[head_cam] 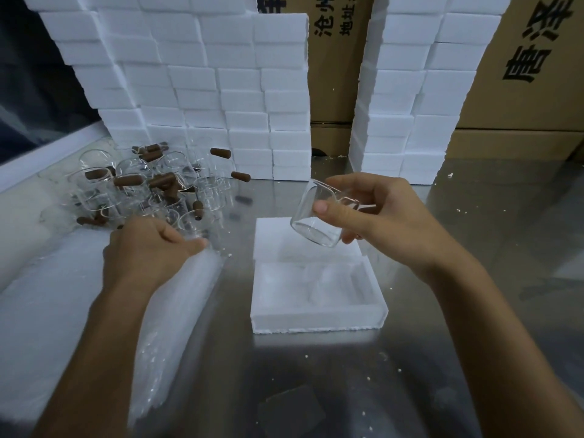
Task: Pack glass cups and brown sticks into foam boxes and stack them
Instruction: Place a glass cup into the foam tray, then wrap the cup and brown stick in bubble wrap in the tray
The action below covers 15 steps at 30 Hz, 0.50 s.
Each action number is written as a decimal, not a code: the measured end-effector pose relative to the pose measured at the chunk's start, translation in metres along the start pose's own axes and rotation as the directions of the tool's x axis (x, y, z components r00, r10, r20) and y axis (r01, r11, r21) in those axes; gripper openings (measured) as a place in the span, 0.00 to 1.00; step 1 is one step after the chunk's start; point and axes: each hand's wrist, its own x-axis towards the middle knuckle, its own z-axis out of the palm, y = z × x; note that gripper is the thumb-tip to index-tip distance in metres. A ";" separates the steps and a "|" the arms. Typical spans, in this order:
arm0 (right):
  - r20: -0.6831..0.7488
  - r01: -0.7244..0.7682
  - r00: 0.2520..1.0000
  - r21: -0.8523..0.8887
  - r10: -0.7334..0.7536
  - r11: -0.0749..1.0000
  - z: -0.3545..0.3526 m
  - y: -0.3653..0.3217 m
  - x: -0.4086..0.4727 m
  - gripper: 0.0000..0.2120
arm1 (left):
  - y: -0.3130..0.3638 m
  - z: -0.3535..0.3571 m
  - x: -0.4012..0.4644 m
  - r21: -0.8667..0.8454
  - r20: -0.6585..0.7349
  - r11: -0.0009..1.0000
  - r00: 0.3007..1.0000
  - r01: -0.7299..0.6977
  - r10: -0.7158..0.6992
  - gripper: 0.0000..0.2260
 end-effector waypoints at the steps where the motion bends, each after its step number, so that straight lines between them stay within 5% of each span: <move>1: -0.005 -0.001 1.000 -0.004 0.001 1.000 -0.001 0.000 0.000 0.36 | 0.001 0.001 -0.001 0.008 0.017 1.000 1.000 0.010 -0.010 0.15; 15: 0.018 -0.012 1.000 -0.053 0.013 0.999 0.003 0.002 0.000 0.38 | 0.007 -0.006 -0.003 0.175 -0.017 0.984 0.999 -0.031 0.034 0.09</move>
